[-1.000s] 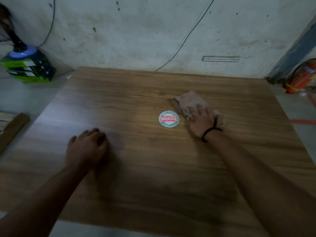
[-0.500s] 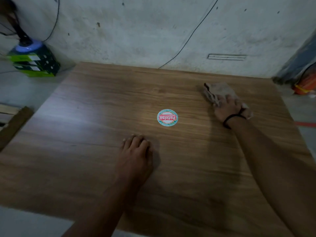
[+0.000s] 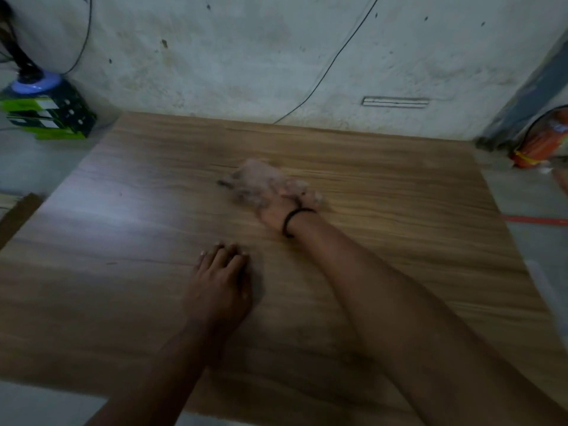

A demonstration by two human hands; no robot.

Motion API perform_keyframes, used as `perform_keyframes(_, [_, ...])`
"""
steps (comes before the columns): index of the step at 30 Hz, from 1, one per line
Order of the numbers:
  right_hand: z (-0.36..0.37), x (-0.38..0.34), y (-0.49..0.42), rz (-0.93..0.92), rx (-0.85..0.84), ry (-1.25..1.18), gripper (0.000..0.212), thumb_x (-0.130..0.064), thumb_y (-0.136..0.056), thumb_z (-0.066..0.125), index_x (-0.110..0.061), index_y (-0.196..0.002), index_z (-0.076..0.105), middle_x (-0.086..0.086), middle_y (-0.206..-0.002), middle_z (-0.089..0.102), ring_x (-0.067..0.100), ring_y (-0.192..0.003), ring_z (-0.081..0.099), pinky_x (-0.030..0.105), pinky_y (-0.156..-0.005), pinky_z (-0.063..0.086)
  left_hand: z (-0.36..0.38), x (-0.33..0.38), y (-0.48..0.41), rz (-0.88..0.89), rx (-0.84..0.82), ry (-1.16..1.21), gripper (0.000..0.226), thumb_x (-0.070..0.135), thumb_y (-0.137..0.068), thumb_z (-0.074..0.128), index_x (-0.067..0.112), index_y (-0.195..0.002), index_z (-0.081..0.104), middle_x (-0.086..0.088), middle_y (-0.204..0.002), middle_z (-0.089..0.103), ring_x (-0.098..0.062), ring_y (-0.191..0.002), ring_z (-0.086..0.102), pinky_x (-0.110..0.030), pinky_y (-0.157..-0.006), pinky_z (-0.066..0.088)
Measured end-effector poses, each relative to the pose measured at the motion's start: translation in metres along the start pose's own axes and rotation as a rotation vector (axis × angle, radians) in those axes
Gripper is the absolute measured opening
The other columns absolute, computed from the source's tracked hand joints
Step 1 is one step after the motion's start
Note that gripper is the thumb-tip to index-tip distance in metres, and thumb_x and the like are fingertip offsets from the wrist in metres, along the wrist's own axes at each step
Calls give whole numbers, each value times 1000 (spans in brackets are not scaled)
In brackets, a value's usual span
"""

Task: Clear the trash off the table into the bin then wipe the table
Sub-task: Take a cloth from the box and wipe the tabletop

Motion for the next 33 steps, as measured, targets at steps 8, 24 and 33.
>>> perform_keyframes(8, [-30,186,67,557,121,24,68,-68,-79,10,-50,-145,10,-8,-162,4,30,-148,4,62,-113,7,1,3,-1,1,26,14,33,35,-89,44,18,-105,67,-10,-122,63,-35,-120,54,-50,-101,44])
perform_keyframes(24, [-24,208,143,652,109,63,59,-62,-87,19,-50,-145,9,-11,-161,3,31,-146,4,63,-111,14,6,1,-3,-13,-46,-6,44,39,-91,34,18,-111,66,-8,-127,60,-35,-126,48,-51,-105,39])
perform_keyframes(33, [54,14,220,105,116,187,59,-56,-92,31,-51,-146,7,-7,-163,6,30,-149,3,67,-109,1,2,2,-1,-12,-91,-28,44,37,-83,46,16,-117,66,-11,-128,59,-37,-126,48,-50,-104,40])
Point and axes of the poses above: each hand's wrist, its own y-axis away from the middle knuckle, its own z-axis out of the palm, x = y × z, the point moved 7 cm from there along -y, towards the middle knuckle
